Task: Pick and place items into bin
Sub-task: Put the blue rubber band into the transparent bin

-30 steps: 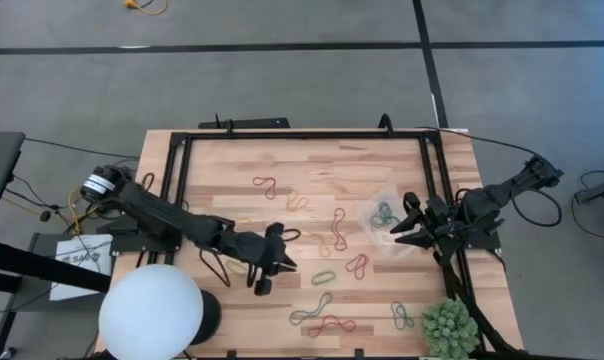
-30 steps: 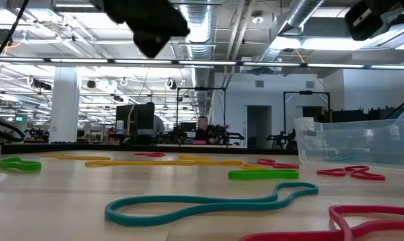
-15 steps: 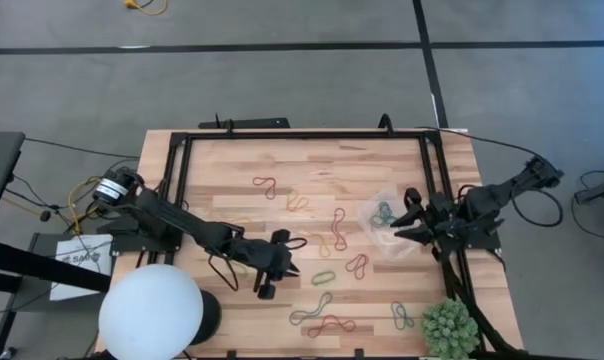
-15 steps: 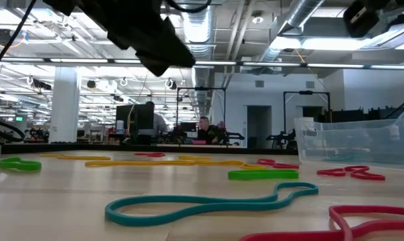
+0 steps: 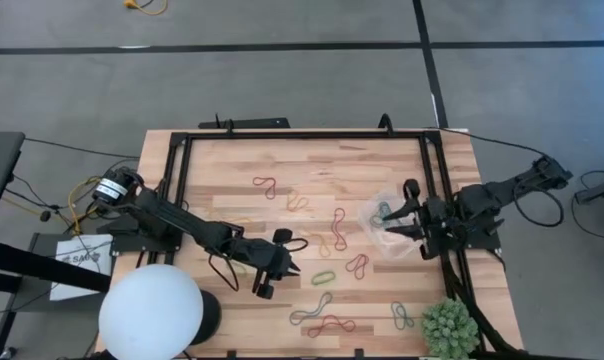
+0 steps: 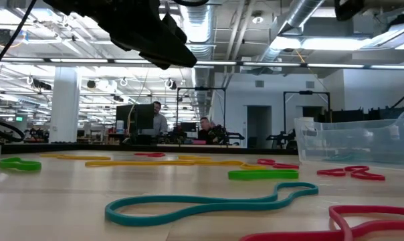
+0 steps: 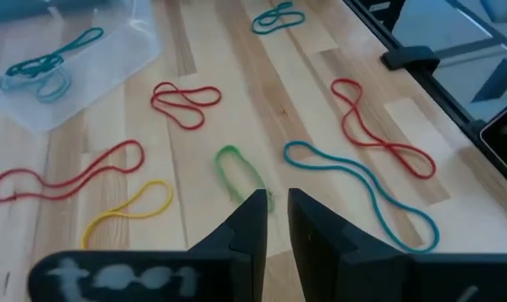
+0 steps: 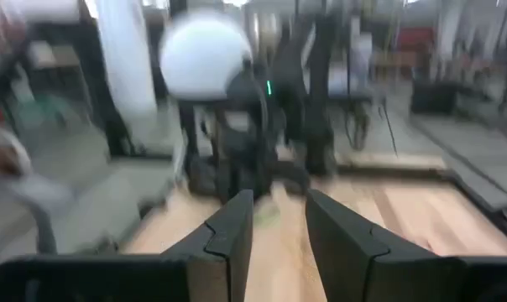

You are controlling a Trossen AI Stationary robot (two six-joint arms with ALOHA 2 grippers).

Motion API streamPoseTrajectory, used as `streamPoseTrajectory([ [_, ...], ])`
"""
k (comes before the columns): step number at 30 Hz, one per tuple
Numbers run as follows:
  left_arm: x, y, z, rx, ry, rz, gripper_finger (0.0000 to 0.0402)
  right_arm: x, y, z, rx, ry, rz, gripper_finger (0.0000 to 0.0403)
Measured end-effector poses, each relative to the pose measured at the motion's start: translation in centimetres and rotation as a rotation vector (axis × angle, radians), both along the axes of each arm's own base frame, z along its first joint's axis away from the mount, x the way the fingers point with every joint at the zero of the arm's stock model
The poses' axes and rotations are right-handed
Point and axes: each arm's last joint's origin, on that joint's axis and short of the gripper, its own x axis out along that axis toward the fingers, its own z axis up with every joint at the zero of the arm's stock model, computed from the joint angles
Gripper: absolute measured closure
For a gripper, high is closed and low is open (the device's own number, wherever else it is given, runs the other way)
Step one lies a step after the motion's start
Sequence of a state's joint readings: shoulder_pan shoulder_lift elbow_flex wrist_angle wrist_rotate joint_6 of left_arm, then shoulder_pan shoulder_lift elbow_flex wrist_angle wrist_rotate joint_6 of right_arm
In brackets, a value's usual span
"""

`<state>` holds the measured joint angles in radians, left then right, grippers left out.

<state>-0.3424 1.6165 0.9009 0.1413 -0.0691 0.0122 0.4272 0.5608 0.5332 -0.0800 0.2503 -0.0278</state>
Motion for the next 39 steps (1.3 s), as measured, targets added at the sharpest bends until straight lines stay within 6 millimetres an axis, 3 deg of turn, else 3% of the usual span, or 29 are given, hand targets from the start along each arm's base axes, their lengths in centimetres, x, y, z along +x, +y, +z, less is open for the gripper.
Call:
streamPoseTrajectory([
  [4,0.0,0.1,0.0,0.041,-0.011,0.008,0.0361,2.0,1.3,1.6,0.000,0.314,-0.066,0.0296],
  [9,0.0,0.2,-0.1,0.063,-0.002,0.028,0.0361,4.0,4.5,2.8,0.141,0.752,-0.044,0.0296],
  [13,-0.1,0.2,-0.3,0.073,0.013,0.031,0.0361,5.3,7.6,1.8,0.316,1.129,-0.121,0.0296],
  [18,-0.1,0.3,-0.3,0.087,0.015,0.032,0.0361,6.1,10.5,-1.4,0.494,1.519,-0.402,0.0296],
  [27,-0.2,0.3,-0.4,0.091,0.023,0.033,0.0361,7.4,14.8,-8.0,0.433,1.751,-0.536,0.0296],
  [33,-0.2,0.3,-0.4,0.092,0.026,0.033,0.0361,8.2,17.4,-10.5,0.473,1.739,-0.486,0.0296],
  [39,-0.3,0.3,-0.6,0.087,0.050,0.015,0.0361,7.7,18.3,-12.2,0.424,1.766,-0.556,0.0296],
])
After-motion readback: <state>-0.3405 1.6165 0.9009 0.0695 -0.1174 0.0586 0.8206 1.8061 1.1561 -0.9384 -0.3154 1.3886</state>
